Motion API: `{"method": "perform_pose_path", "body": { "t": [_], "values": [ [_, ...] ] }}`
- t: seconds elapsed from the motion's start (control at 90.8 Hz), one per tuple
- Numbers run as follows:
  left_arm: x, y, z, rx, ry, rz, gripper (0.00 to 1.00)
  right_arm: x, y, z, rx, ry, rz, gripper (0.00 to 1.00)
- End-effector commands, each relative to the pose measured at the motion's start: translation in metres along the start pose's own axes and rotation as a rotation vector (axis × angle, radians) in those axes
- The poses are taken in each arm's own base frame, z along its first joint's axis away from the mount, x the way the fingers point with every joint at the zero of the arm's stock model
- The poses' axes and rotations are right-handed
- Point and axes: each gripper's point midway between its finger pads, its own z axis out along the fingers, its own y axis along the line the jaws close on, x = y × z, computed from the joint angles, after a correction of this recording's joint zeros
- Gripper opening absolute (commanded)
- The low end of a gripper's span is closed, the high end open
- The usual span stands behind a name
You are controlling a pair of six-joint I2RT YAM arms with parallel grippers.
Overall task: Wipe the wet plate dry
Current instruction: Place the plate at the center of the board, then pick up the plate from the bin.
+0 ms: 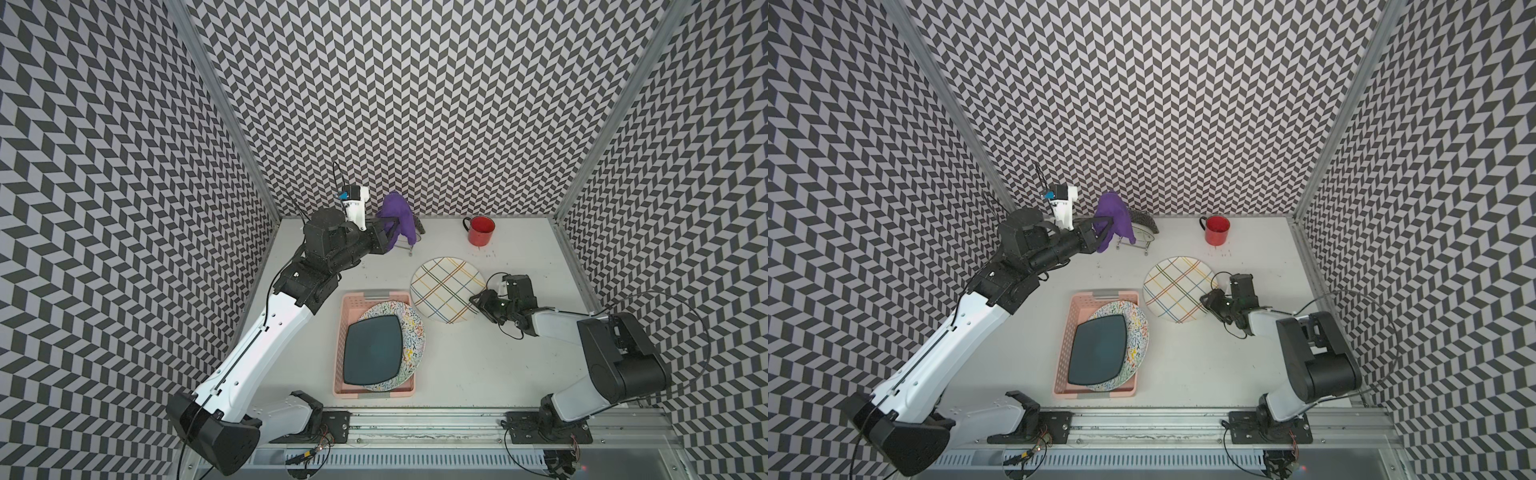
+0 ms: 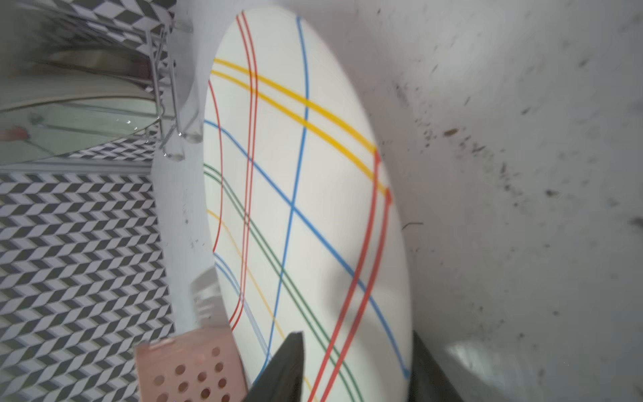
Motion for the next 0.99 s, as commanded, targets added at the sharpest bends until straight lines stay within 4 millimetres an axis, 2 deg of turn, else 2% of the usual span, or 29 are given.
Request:
{"method": "perform_pose_path", "body": {
  "t": [0.0,0.11,0.165,0.187,0.275,0.341,0.397,0.463,0.573,0.661,0.749,0.848,0.98],
  "values": [
    [0.005,0.001,0.002,0.001,0.017,0.028,0.0,-0.001,-0.023,-0.006,0.16,0.0,-0.073,0.65],
    [0.005,0.011,-0.001,-0.061,0.015,0.054,0.0,-0.027,-0.017,-0.033,0.235,-0.083,-0.089,0.74],
    [0.006,0.022,-0.005,-0.122,0.019,0.069,0.0,-0.042,0.0,-0.051,0.202,-0.142,-0.088,0.74],
    [0.007,0.027,-0.007,-0.146,0.022,0.075,0.0,-0.048,0.012,-0.062,0.171,-0.177,-0.097,0.73],
    [0.013,0.055,-0.016,-0.263,0.032,0.07,0.0,-0.058,0.065,-0.094,0.005,-0.241,-0.157,0.56],
    [0.021,0.083,-0.025,-0.363,0.045,0.044,0.0,-0.048,0.098,-0.108,-0.089,-0.217,-0.201,0.4],
    [0.03,0.108,-0.036,-0.446,0.058,0.025,0.0,-0.026,0.12,-0.112,-0.126,-0.152,-0.262,0.3],
    [0.044,0.141,-0.051,-0.567,0.075,-0.004,0.0,0.012,0.143,-0.11,-0.164,-0.043,-0.357,0.26],
    [0.071,0.19,-0.081,-0.727,0.109,-0.065,0.0,0.089,0.177,-0.107,-0.26,0.152,-0.51,0.28],
    [0.087,0.217,-0.101,-0.795,0.113,-0.119,0.0,0.136,0.189,-0.104,-0.286,0.261,-0.623,0.37],
    [0.097,0.228,-0.111,-0.817,0.106,-0.152,0.0,0.17,0.188,-0.096,-0.272,0.355,-0.72,0.46],
    [0.109,0.231,-0.111,-0.803,0.111,-0.178,0.0,0.197,0.193,-0.085,-0.264,0.432,-0.808,0.5],
    [0.136,0.239,-0.109,-0.787,0.134,-0.215,0.0,0.215,0.198,-0.064,-0.243,0.487,-0.846,0.53]
  ]
}}
